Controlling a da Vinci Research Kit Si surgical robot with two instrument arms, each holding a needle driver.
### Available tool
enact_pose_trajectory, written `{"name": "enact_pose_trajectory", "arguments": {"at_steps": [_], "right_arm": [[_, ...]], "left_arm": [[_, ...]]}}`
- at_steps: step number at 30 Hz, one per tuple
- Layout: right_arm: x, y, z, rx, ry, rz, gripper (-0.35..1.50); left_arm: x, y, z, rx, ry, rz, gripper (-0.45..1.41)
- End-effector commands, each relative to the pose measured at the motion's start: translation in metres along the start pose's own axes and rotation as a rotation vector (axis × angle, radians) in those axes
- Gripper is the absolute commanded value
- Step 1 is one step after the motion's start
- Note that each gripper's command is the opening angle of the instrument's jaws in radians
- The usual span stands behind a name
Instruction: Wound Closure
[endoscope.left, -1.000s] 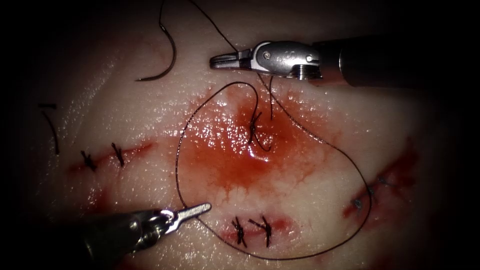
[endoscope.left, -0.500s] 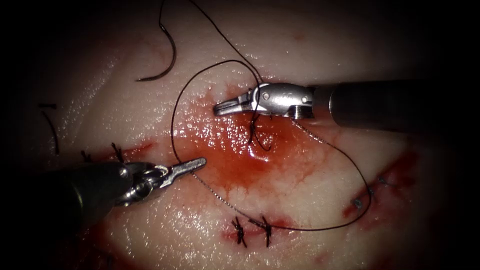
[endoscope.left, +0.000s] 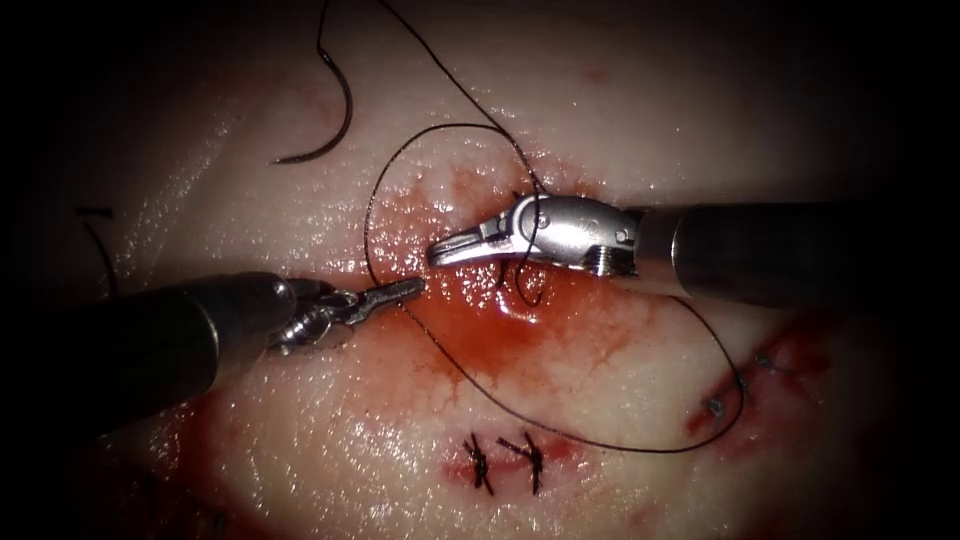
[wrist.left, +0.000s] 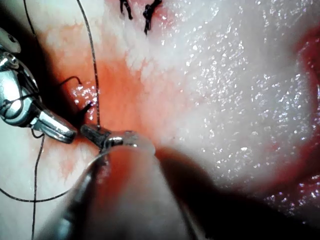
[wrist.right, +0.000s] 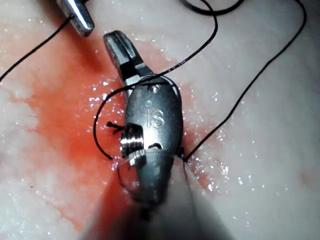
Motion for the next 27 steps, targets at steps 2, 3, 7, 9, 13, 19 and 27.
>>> {"name": "enact_pose_trajectory", "arguments": {"at_steps": [2, 3, 7, 9, 13, 19, 27], "right_arm": [[-0.0005, -0.0005, -0.0003, -0.025, 0.017, 0.025, 0.41], [-0.0006, -0.0006, -0.0006, -0.033, 0.026, 0.032, 0.49], [-0.0006, -0.0011, -0.0012, -0.058, 0.042, 0.056, 0.74], [-0.0006, -0.0012, -0.0012, -0.065, 0.055, 0.074, 0.86], [-0.0004, -0.0011, -0.0011, -0.073, 0.077, 0.100, 0.99], [-0.0002, -0.0007, -0.0009, -0.166, 0.095, 0.136, 1.21], [0.0007, -0.0012, -0.0006, -0.243, 0.102, 0.150, 1.23]], "left_arm": [[-0.0006, 0.0011, 0.0014, -0.013, 0.000, -0.023, -0.45], [-0.0007, 0.0015, 0.0018, -0.017, -0.001, -0.031, -0.45], [-0.0003, 0.0039, 0.0041, -0.071, -0.002, -0.051, -0.45], [0.0005, 0.0058, 0.0058, -0.105, 0.016, -0.072, -0.45], [0.0013, 0.0074, 0.0075, -0.137, 0.036, -0.089, -0.45], [0.0039, 0.0086, 0.0092, -0.161, 0.064, -0.133, -0.45], [0.0102, 0.0055, 0.0084, -0.151, 0.106, -0.158, -0.45]]}}
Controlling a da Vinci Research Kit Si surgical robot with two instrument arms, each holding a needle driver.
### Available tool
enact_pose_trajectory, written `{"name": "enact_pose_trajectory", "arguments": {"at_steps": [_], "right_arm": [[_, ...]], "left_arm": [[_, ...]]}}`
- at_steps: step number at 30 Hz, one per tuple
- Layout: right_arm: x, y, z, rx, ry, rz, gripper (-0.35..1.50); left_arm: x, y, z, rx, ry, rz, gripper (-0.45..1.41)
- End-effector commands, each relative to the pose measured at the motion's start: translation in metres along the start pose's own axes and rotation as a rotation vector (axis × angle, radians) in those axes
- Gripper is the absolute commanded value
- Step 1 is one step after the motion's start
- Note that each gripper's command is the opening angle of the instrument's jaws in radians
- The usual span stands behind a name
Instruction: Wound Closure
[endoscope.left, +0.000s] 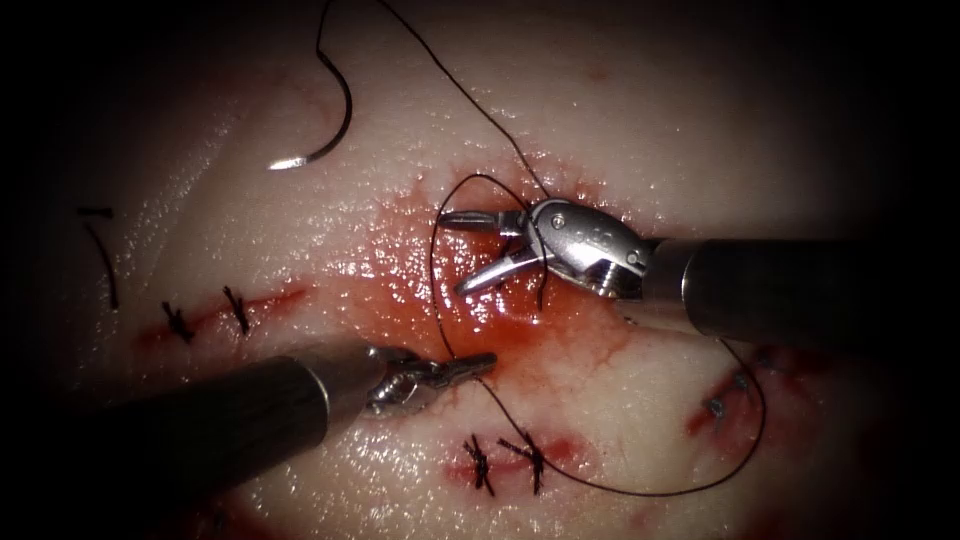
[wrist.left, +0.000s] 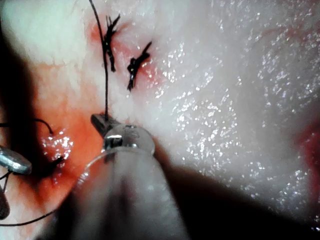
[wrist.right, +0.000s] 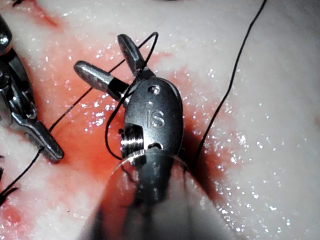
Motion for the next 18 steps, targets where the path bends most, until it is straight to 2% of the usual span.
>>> {"name": "enact_pose_trajectory", "arguments": {"at_steps": [1, 9, 13, 18], "right_arm": [[-0.0002, -0.0003, 0.0008, -0.010, 0.000, 0.003, 1.23], [0.0001, -0.0006, 0.0011, -0.061, -0.003, 0.012, 1.26], [0.0001, -0.0009, 0.0007, -0.055, -0.003, 0.011, 1.25], [0.0003, -0.0010, -0.0001, -0.048, -0.003, 0.013, 1.18]], "left_arm": [[0.0008, -0.0001, 0.0007, 0.004, 0.009, 0.003, -0.45], [0.0065, -0.0037, -0.0003, 0.009, 0.083, 0.022, -0.45], [0.0060, -0.0054, -0.0010, 0.044, 0.127, 0.019, -0.45], [0.0034, -0.0069, -0.0023, 0.100, 0.104, 0.012, -0.45]]}}
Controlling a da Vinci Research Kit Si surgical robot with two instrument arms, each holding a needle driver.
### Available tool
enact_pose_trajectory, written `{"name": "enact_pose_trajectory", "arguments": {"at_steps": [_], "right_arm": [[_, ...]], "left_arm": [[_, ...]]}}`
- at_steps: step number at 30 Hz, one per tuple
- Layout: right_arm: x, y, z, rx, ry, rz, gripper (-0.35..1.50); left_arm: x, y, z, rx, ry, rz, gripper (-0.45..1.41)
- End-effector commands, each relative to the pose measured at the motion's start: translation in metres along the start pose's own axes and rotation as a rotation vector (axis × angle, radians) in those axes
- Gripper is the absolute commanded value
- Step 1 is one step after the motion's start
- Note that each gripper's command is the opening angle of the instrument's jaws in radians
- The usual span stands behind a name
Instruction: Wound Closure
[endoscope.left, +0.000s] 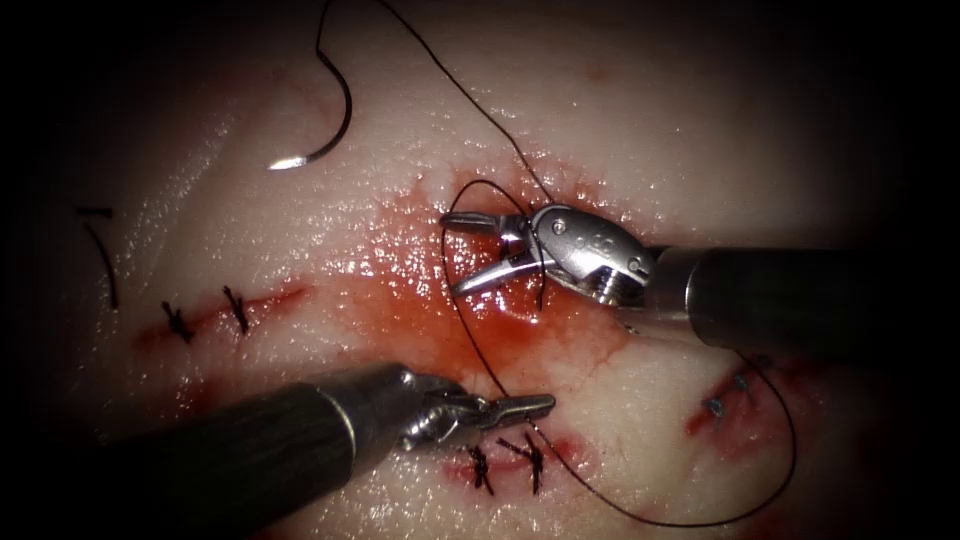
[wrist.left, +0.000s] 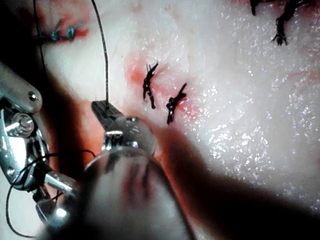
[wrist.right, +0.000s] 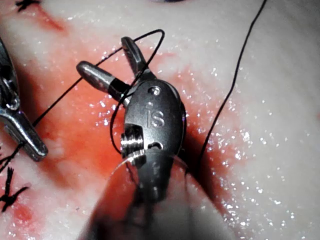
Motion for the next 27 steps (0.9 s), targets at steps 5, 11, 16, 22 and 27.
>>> {"name": "enact_pose_trajectory", "arguments": {"at_steps": [5, 11, 16, 22, 27], "right_arm": [[-0.0001, 0.0000, 0.0013, -0.009, 0.016, 0.006, 1.25], [0.0000, -0.0002, 0.0020, -0.023, 0.014, 0.006, 1.30], [-0.0002, 0.0001, 0.0028, -0.074, 0.003, 0.006, 1.31], [-0.0008, 0.0005, 0.0030, -0.157, -0.106, -0.100, 1.33], [-0.0019, 0.0006, 0.0025, -0.186, -0.316, -0.238, 1.31]], "left_arm": [[0.0008, 0.0019, 0.0030, 0.010, 0.033, -0.029, -0.45], [0.0022, 0.0018, 0.0042, -0.006, 0.071, -0.008, -0.45], [0.0031, 0.0005, 0.0036, -0.017, 0.107, -0.005, -0.45], [0.0045, -0.0010, 0.0019, -0.014, 0.146, 0.071, -0.45], [0.0050, -0.0032, -0.0006, -0.010, 0.171, 0.106, -0.45]]}}
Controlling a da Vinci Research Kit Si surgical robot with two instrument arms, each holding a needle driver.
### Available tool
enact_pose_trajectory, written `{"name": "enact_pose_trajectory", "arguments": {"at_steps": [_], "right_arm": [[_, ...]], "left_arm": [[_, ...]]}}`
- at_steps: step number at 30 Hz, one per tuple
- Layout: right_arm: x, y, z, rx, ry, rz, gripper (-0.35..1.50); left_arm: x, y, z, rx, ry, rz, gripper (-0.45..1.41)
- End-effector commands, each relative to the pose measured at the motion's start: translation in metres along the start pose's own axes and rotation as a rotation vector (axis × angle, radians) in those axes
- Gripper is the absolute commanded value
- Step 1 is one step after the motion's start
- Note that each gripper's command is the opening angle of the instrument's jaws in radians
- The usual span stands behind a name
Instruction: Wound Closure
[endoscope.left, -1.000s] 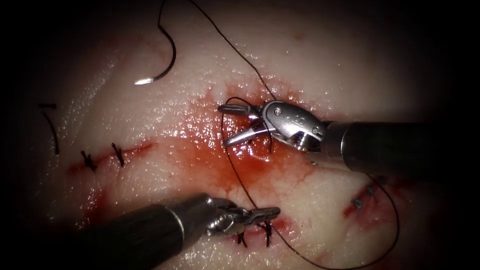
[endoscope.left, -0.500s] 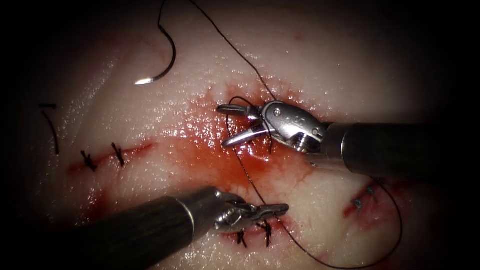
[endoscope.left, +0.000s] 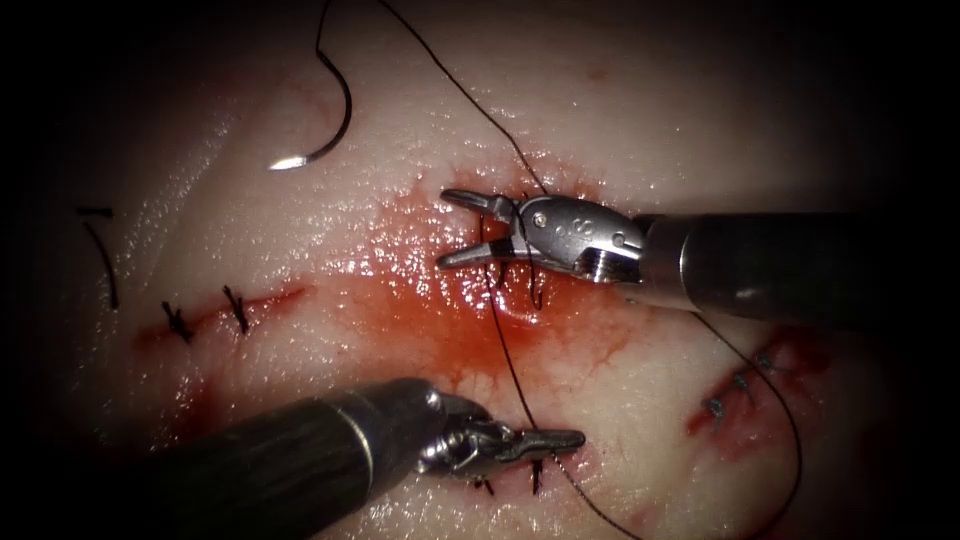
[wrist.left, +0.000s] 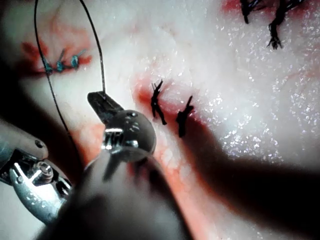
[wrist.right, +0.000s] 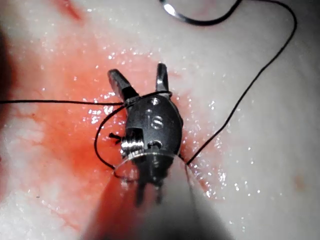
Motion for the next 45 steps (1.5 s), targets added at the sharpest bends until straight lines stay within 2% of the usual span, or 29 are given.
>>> {"name": "enact_pose_trajectory", "arguments": {"at_steps": [1, 7, 11, 14, 20, 22, 26, 30, 32, 33, 35, 38, 42, 45], "right_arm": [[-0.0006, -0.0002, 0.0006, -0.004, -0.030, -0.017, 1.31], [-0.0015, -0.0007, -0.0003, 0.044, -0.021, -0.021, 1.33], [-0.0021, -0.0021, -0.0006, 0.080, -0.005, -0.020, 1.33], [-0.0030, -0.0032, -0.0010, 0.104, -0.003, -0.013, 1.33], [-0.0044, -0.0036, -0.0026, 0.131, -0.008, 0.011, 1.33], [-0.0048, -0.0037, -0.0031, 0.147, -0.004, 0.025, 1.33], [-0.0051, -0.0038, -0.0035, 0.187, 0.009, 0.044, 1.33], [-0.0055, -0.0039, -0.0031, 0.248, 0.015, 0.054, 1.28], [-0.0061, -0.0041, -0.0024, 0.324, 0.001, 0.093, 1.28], [-0.0061, -0.0041, -0.0024, 0.324, 0.001, 0.093, 1.28], [-0.0067, -0.0045, -0.0019, 0.386, 0.005, 0.127, 1.28], [-0.0071, -0.0047, -0.0018, 0.425, 0.007, 0.138, 1.18], [-0.0075, -0.0048, -0.0014, 0.484, 0.003, 0.161, 1.16], [-0.0074, -0.0048, -0.0015, 0.516, 0.014, 0.177, 1.16]], "left_arm": [[-0.0002, -0.0003, 0.0002, 0.011, 0.005, -0.001, -0.45], [-0.0017, -0.0031, -0.0035, 0.113, -0.014, -0.018, -0.45], [-0.0043, -0.0051, -0.0054, 0.182, -0.014, -0.050, -0.45], [-0.0064, -0.0064, -0.0066, 0.228, -0.025, -0.015, -0.45], [-0.0095, -0.0075, -0.0080, 0.255, -0.010, -0.010, -0.45], [-0.0105, -0.0074, -0.0080, 0.263, 0.016, 0.009, -0.45], [-0.0121, -0.0062, -0.0078, 0.225, 0.079, 0.024, -0.45], [-0.0138, -0.0051, -0.0077, 0.223, 0.198, -0.006, -0.45], [-0.0153, -0.0050, -0.0075, 0.238, 0.299, -0.053, -0.45], [-0.0153, -0.0050, -0.0075, 0.238, 0.299, -0.053, -0.45], [-0.0168, -0.0051, -0.0070, 0.249, 0.392, -0.080, -0.45], [-0.0176, -0.0052, -0.0065, 0.258, 0.429, -0.069, -0.45], [-0.0184, -0.0056, -0.0054, 0.274, 0.499, -0.052, -0.45], [-0.0186, -0.0060, -0.0052, 0.273, 0.514, -0.047, -0.45]]}}
